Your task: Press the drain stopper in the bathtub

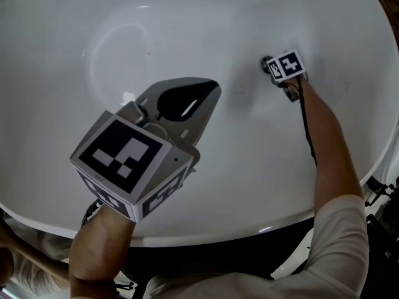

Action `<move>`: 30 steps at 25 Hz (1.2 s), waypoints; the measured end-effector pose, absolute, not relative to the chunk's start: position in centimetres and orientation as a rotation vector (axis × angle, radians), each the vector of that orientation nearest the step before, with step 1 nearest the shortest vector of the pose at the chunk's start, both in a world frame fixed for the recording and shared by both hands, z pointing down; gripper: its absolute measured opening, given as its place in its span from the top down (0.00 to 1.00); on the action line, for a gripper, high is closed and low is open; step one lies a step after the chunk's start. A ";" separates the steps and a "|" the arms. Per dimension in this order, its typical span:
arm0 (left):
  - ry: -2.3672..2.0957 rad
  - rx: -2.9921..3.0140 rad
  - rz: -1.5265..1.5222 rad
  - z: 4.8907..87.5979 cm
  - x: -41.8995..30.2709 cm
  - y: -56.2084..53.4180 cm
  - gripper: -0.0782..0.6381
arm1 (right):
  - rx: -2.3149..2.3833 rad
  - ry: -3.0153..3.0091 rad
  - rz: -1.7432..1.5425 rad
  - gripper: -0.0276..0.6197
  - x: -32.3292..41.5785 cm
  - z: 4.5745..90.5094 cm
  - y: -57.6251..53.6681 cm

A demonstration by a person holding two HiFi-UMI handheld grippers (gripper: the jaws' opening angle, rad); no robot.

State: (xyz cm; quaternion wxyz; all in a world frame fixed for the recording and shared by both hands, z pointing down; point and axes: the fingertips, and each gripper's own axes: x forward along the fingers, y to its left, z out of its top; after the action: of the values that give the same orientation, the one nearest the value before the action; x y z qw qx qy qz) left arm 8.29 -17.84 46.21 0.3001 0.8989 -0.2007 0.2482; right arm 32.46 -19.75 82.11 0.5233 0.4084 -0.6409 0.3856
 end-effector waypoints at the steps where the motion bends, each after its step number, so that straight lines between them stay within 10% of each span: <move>1: -0.529 2.386 0.652 46.1 8.4 -17.8 0.89 | 0.984 -1.542 0.939 0.93 32.5 82.1 -19.8; 30: -0.532 2.443 0.570 43.7 9.4 -18.2 0.89 | 0.975 -1.472 0.894 0.93 31.2 79.3 -19.8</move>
State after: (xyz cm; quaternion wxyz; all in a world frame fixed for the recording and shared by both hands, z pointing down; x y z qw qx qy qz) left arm 9.40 -18.21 43.71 0.2846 0.9133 -0.1988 0.2131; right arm 31.17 -19.84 79.26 0.5490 0.4119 -0.6216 0.3776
